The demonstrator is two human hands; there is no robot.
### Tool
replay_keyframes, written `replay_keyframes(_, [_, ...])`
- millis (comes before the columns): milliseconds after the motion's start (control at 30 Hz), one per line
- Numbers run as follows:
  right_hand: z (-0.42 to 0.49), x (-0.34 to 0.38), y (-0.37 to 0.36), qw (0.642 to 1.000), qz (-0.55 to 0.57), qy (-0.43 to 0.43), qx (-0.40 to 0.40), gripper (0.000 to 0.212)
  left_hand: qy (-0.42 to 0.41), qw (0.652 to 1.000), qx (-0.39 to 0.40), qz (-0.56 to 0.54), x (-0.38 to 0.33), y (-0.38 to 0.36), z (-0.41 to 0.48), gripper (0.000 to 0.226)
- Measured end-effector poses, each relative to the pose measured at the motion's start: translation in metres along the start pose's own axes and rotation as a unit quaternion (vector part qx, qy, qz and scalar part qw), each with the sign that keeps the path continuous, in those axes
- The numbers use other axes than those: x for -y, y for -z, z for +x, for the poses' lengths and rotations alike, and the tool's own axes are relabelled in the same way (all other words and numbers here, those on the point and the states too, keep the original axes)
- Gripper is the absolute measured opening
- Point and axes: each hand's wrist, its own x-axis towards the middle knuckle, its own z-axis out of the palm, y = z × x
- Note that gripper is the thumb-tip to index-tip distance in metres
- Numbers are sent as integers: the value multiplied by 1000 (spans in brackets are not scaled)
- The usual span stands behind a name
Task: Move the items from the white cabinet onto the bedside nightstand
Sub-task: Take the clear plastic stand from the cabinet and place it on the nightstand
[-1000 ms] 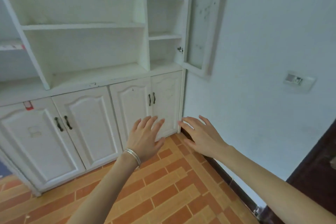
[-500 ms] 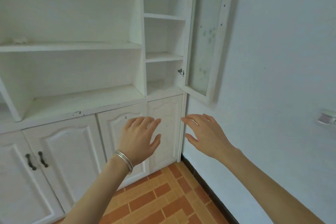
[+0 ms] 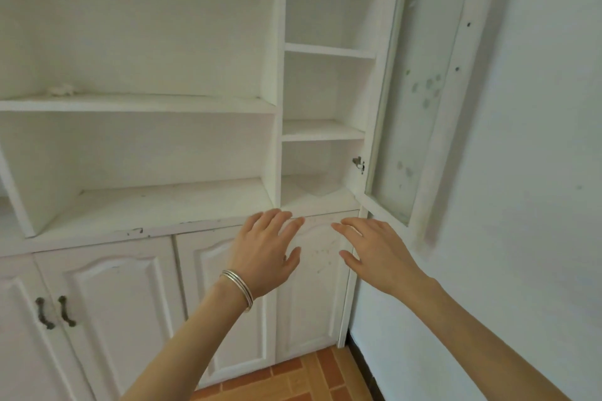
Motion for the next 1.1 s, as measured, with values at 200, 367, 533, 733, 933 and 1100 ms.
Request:
replay_keyframes(200, [4, -47, -64, 1000, 3, 1, 13, 51, 15, 999, 51, -6, 13, -73, 21, 48])
replay_keyframes(367, [32, -83, -121, 1000, 4, -6, 17, 52, 3, 997, 77, -10, 43, -130, 55, 48])
replay_keyframes(533, [94, -119, -175, 1000, -6, -6, 9, 53, -14, 997, 73, -18, 89, -186, 114, 48])
replay_keyframes(733, [158, -160, -233, 999, -34, -9, 10, 50, -63, 996, 52, -39, 128, -244, 191, 47])
replay_keyframes(933, [181, -195, -301, 999, -36, -3, 32, 49, -81, 994, 54, -54, 151, -306, 208, 47])
replay_keyframes(1100, [216, -234, -353, 999, -24, 12, 34, 49, -55, 994, 75, -55, 165, -358, 230, 46])
